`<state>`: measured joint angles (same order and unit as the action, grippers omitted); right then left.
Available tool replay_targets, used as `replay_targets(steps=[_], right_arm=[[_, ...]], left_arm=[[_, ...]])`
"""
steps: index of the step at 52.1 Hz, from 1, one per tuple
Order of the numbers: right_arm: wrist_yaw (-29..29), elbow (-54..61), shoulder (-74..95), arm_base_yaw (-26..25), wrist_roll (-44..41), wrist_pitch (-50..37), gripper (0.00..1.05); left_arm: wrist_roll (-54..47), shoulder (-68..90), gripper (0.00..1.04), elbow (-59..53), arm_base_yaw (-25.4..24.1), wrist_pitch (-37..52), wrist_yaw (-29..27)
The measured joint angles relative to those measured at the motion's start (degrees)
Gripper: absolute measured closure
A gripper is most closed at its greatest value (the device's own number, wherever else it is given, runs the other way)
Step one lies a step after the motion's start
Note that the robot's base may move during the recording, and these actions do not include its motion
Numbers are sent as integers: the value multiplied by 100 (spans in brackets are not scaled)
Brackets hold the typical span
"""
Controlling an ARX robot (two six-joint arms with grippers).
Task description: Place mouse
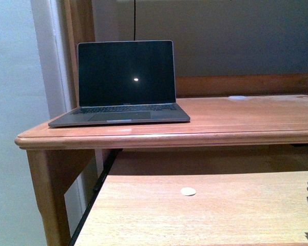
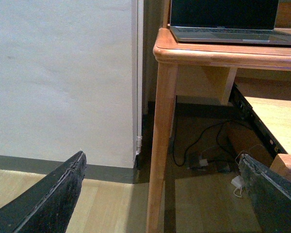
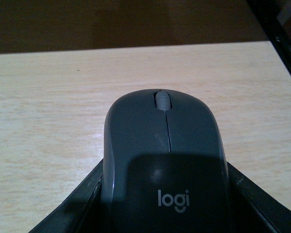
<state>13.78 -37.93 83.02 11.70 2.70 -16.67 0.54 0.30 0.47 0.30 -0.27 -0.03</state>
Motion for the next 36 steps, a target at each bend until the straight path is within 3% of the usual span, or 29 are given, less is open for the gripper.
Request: replay_targets(steps=[11, 23, 36], right_arm=[[-205, -20, -1001, -114, -7, 570, 50], [323, -1606, -623, 658, 13, 1016, 50], [739, -3224, 754, 1091, 216, 1207, 50]], left_arm=[[0, 0, 8, 0, 0, 0, 0], [0, 0, 8, 0, 0, 0, 0], [0, 0, 8, 0, 0, 0, 2]])
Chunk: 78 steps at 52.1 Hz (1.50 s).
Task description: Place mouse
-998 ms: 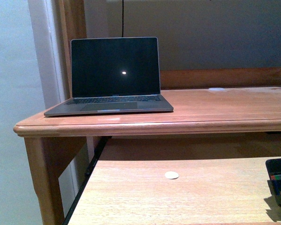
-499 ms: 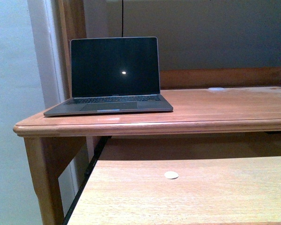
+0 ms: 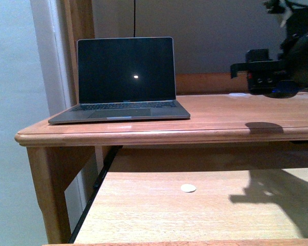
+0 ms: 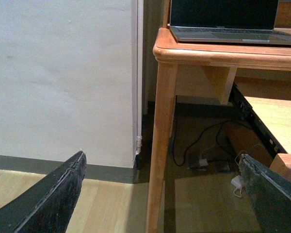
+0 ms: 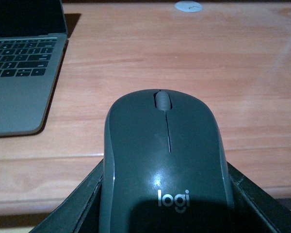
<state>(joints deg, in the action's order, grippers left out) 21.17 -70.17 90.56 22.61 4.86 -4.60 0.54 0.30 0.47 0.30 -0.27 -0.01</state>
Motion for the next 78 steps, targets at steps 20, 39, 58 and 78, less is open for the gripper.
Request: replay_targets(steps=[20, 39, 58, 78], right_arm=[[546, -2234, 2096, 125, 11, 592, 50], [815, -2951, 2924, 188, -87, 608, 48], [234, -2444, 2673, -2, -83, -297, 8], [-2712, 1235, -212, -1449, 136, -2546, 7]], left_arm=[[0, 0, 8, 0, 0, 0, 0], [0, 0, 8, 0, 0, 0, 0], [0, 0, 8, 0, 0, 0, 0], [0, 0, 8, 0, 0, 0, -2]])
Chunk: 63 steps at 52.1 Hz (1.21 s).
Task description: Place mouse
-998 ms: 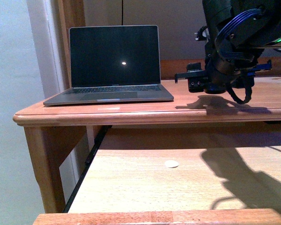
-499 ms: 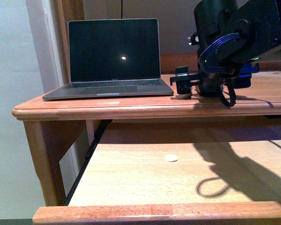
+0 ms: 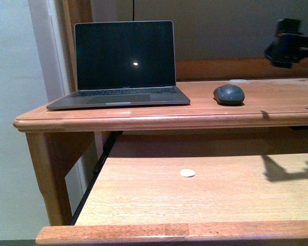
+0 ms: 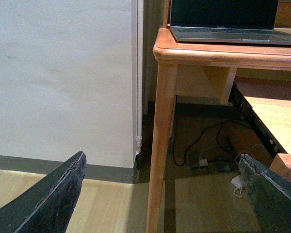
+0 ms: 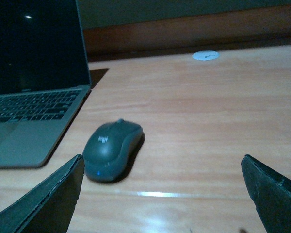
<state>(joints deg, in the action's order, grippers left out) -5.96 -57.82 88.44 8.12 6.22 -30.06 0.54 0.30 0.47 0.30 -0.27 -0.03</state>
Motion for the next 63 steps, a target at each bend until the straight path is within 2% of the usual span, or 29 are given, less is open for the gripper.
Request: replay_targets(steps=[4, 6, 13, 23, 30, 32, 35, 41, 43, 45, 47, 50, 51, 53, 63], right_arm=[[-914, 925, -601, -474, 20, -356, 7], [-1182, 1207, -789, -638, 22, -452, 7], [-3086, 2549, -1784, -1626, -4, -737, 7], [-4953, 3530, -2472, -2590, -212, -820, 7], [-6076, 3956, -2778, -3112, -651, -378, 7], [-6393, 4037, -2859, -3239, -940, -39, 7], [-6885, 4059, -2992, -3429, -1707, 970, 7], [-7027, 3917, -2894, -3517, -3016, 2669, 7], [-6931, 3866, -2732, -3506, -3829, 3386, 7], [-6758, 3895, -2579, -3449, -4450, 3738, 7], [-6660, 3932, -2507, -3394, -4730, 3742, 7], [-6465, 4054, -2417, -3233, -4966, 3388, 7], [-6041, 4385, -2238, -2743, -4621, 1934, 7], [-5845, 4463, -2118, -2527, -4306, 1327, 7], [-4815, 4505, -1349, -1626, -3128, -675, 7]], left_arm=[[0, 0, 8, 0, 0, 0, 2], [0, 0, 8, 0, 0, 0, 2], [0, 0, 8, 0, 0, 0, 0], [0, 0, 8, 0, 0, 0, 2], [0, 0, 8, 0, 0, 0, 0], [0, 0, 8, 0, 0, 0, 0], [0, 0, 8, 0, 0, 0, 2], [0, 0, 8, 0, 0, 0, 0], [0, 0, 8, 0, 0, 0, 0], [0, 0, 8, 0, 0, 0, 2], [0, 0, 8, 0, 0, 0, 2], [0, 0, 8, 0, 0, 0, 0], [0, 0, 8, 0, 0, 0, 0], [0, 0, 8, 0, 0, 0, 0], [0, 0, 8, 0, 0, 0, 2]])
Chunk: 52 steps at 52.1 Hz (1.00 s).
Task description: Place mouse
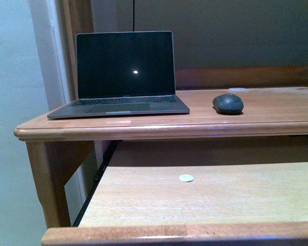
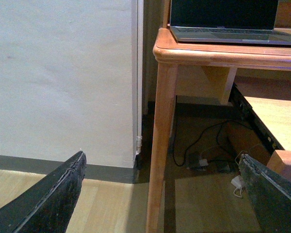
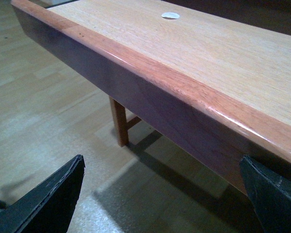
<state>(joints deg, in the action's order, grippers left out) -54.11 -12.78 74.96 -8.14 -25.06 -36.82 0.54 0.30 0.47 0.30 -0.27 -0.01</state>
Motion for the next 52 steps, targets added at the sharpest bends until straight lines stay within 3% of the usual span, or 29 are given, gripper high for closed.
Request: replay_targets(steps=[5, 12, 18, 28, 42, 52], right_arm=[[636, -116, 448, 457, 452, -761, 7], [2120, -782, 1394, 1346, 1320, -1698, 7], [3523, -1631, 2116, 1915, 1735, -1777, 7], [5132, -2771, 2929, 2450, 1939, -1440, 7], [6411, -3591, 3462, 2653, 2068, -1005, 7], [6577, -3657, 3526, 2656, 2181, -914, 7]], left_arm=[[0, 0, 8, 0, 0, 0, -2], [0, 0, 8, 0, 0, 0, 0], [0, 0, 8, 0, 0, 0, 0], [0, 0, 8, 0, 0, 0, 0], [0, 0, 8, 0, 0, 0, 0], [0, 0, 8, 0, 0, 0, -2]])
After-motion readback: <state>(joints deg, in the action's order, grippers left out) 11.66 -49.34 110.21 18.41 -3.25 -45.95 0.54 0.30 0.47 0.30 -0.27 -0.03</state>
